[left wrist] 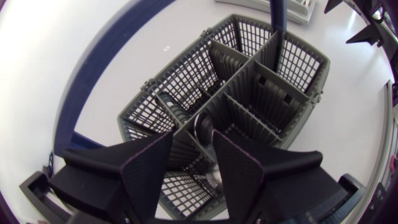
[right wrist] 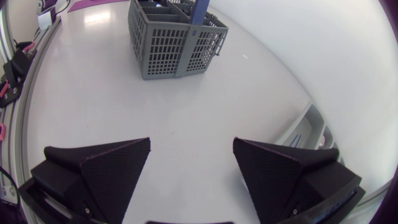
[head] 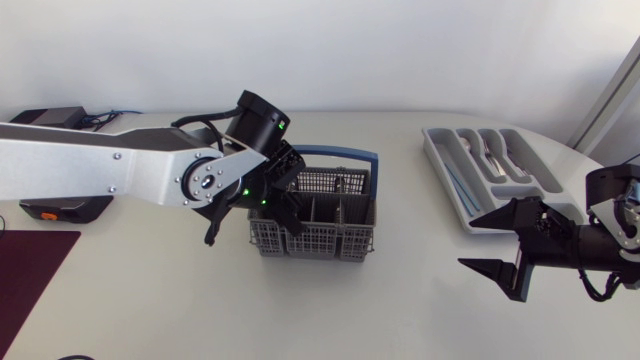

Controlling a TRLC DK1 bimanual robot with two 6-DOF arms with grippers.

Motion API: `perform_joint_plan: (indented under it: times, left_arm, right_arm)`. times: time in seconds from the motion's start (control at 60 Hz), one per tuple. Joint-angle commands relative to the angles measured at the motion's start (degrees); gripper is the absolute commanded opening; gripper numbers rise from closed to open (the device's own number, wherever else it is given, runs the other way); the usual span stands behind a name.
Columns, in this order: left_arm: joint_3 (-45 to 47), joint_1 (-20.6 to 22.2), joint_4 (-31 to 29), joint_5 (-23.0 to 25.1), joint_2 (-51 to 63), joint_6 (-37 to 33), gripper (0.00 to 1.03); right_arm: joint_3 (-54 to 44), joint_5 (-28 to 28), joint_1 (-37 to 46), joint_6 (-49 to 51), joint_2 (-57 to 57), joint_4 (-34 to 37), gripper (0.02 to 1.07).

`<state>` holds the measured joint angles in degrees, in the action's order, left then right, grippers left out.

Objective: Unload the cutlery basket into the drawer organizer.

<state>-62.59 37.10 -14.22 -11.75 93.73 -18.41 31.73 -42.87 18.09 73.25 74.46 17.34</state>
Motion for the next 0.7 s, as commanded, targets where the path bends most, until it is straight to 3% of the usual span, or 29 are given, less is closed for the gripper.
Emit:
perform_joint_plan:
  times: [0.0,0.1,0.2,0.367,0.683]
  left_arm:
    - [2.0,0.1,1.7,-0.5,-1.1,-0.8,0.48]
    - [3.0,0.2,4.4,-0.5,-0.8,-1.5,0.48]
    - [2.8,0.2,4.5,-0.5,0.4,-1.7,0.41]
    - [2.5,-0.3,4.5,-0.3,1.3,-2.2,0.40]
    - [2.9,-0.5,5.2,2.2,1.9,-3.0,0.24]
  right_arm:
    - [-1.8,-0.5,-0.2,-1.3,-0.5,-0.6,0.98]
    - [-1.9,-0.5,-0.3,-1.2,-0.4,-0.7,0.98]
    - [-2.5,-0.5,-0.3,-1.3,-0.4,-1.6,0.98]
    - [-2.8,-0.4,-0.3,-1.2,-0.3,-2.1,0.98]
    - [-4.0,-0.4,-0.6,-1.2,-0.2,-3.3,0.98]
